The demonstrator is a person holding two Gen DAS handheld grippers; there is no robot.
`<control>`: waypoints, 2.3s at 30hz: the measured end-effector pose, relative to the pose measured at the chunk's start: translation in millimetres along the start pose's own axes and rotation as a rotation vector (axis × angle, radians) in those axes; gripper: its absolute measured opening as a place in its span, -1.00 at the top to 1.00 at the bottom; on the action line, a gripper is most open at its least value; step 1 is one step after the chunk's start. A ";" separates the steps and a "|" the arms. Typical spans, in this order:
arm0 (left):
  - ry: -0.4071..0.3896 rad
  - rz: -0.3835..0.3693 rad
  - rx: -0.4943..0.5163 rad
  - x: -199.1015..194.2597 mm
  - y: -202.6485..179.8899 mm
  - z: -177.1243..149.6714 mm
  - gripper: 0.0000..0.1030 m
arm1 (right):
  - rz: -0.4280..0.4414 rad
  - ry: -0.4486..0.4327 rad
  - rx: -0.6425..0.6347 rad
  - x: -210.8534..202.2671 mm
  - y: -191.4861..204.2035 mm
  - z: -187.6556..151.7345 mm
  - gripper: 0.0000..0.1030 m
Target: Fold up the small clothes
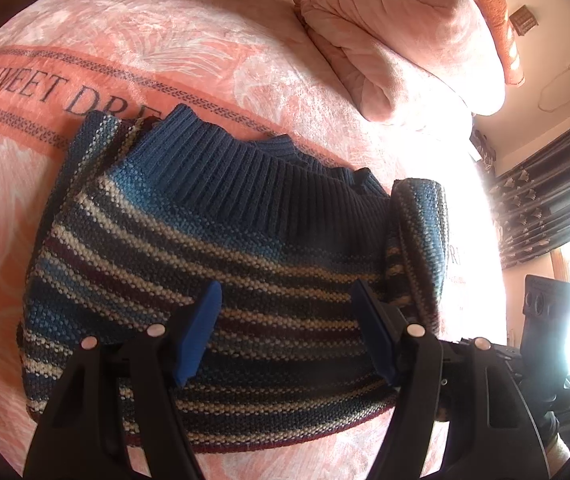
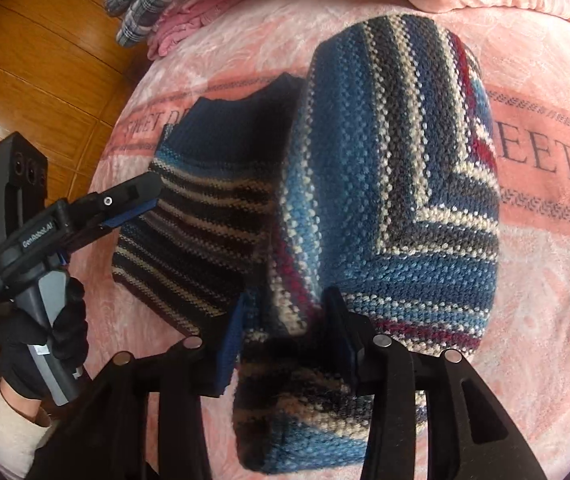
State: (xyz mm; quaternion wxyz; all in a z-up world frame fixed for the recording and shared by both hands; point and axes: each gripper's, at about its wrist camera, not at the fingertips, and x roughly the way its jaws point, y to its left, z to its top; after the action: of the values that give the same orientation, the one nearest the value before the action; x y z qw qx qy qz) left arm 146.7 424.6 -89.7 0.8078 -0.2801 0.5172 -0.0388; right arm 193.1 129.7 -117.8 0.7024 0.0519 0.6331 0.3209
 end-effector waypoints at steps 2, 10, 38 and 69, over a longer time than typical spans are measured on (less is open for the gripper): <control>0.008 -0.012 -0.005 0.9 -0.9 -0.7 -0.30 | 0.035 0.009 0.010 4.5 -0.3 -1.6 0.06; 0.074 -0.107 -0.012 18.2 -18.2 -8.6 -0.30 | 0.232 -0.017 0.180 -21.3 -32.6 0.6 0.03; 0.152 -0.168 0.144 101.1 -129.7 -25.2 0.52 | 0.033 -0.078 0.277 -67.9 -136.8 -13.6 0.04; -0.146 -0.196 -0.188 -91.2 117.2 26.1 0.62 | 0.058 0.020 0.052 -18.4 -35.8 -9.4 0.04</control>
State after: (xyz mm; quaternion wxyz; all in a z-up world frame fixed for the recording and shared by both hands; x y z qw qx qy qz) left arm 100.4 566.0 -65.2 0.8057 -0.4058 0.4288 -0.0483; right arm 198.3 88.8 -121.1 0.6847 0.0852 0.6465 0.3254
